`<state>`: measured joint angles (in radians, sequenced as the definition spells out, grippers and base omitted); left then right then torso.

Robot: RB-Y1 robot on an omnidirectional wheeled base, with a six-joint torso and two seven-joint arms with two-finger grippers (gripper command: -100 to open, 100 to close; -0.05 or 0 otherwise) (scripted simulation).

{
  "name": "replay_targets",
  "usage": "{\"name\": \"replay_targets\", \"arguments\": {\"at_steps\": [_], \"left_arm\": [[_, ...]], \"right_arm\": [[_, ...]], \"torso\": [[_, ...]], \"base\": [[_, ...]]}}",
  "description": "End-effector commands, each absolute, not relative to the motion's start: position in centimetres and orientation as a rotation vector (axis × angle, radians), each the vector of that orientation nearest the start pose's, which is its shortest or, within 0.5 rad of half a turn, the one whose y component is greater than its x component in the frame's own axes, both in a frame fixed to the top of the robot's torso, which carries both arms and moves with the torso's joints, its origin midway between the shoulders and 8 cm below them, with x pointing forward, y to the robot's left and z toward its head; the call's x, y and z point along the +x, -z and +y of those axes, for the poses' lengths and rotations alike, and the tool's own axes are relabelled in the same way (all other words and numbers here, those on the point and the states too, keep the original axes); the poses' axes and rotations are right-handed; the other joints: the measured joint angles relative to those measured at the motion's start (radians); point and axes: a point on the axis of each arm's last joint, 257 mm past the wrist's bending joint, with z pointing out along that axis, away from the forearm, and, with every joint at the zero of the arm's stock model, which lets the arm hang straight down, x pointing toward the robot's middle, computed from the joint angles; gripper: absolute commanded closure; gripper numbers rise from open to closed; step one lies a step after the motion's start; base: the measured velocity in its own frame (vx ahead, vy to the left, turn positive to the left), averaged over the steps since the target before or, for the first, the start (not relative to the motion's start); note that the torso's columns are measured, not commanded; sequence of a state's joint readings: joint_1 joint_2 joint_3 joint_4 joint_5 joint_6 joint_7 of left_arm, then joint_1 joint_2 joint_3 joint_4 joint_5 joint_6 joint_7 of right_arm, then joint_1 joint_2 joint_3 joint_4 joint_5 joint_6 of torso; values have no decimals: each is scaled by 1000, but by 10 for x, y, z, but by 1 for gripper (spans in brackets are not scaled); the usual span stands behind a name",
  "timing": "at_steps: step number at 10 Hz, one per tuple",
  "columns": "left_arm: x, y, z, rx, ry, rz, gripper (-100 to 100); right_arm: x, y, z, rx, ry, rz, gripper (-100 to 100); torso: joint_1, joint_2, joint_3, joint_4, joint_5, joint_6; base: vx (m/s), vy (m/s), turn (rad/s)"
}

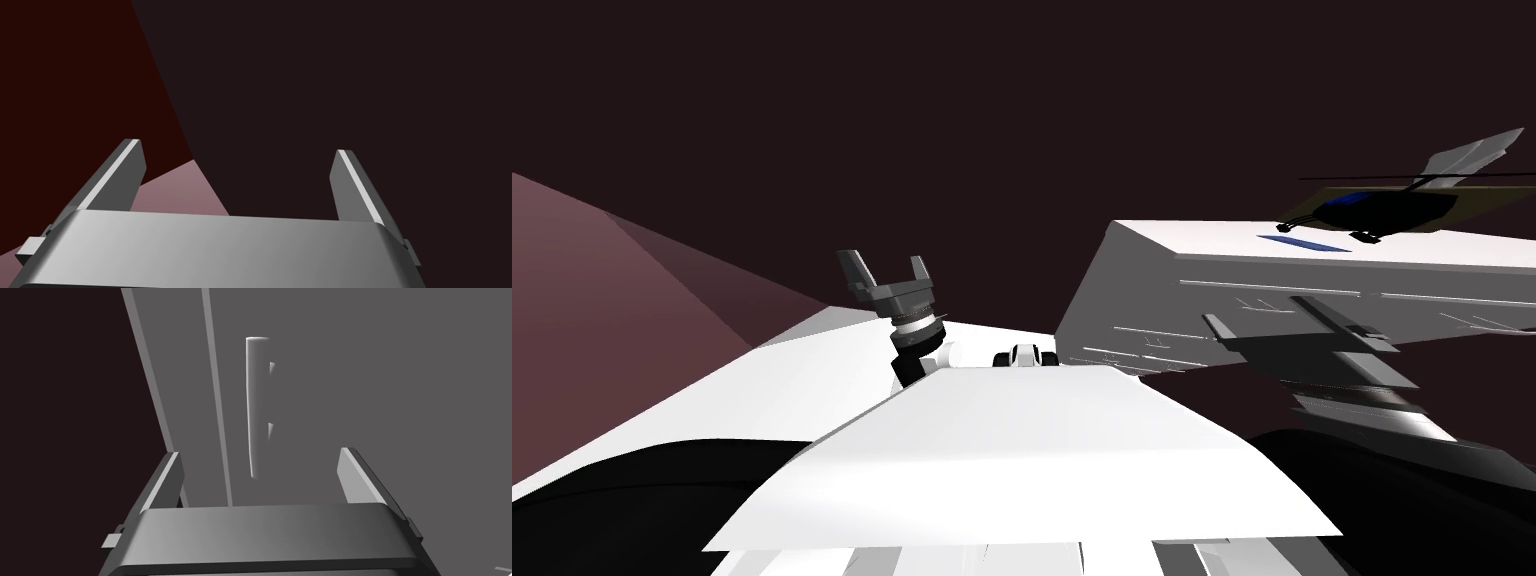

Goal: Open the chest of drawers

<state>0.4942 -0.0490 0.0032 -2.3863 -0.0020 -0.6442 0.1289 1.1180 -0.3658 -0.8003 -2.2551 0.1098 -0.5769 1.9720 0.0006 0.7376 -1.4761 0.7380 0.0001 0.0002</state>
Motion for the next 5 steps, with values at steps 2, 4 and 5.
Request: {"name": "replay_targets", "arguments": {"at_steps": [2,4,5], "left_arm": [[290,-95,275,-512,1467,368,0],[290,-95,275,-512,1467,368,0],[290,-95,275,-512,1467,368,0]], "right_arm": [[204,-6,-488,-1010,1398,1088,100],[203,-9,-482,-1013,1387,1077,100],[203,-10,-480,-1014,1383,1072,100]], "torso": [[0,-2,-1,-1,0,0],[2,10,5,4,3,2],[1,13,8,6,3,2]], "base": [[19,1,-1],[-155,36,-62],[-171,18,-50]]}}
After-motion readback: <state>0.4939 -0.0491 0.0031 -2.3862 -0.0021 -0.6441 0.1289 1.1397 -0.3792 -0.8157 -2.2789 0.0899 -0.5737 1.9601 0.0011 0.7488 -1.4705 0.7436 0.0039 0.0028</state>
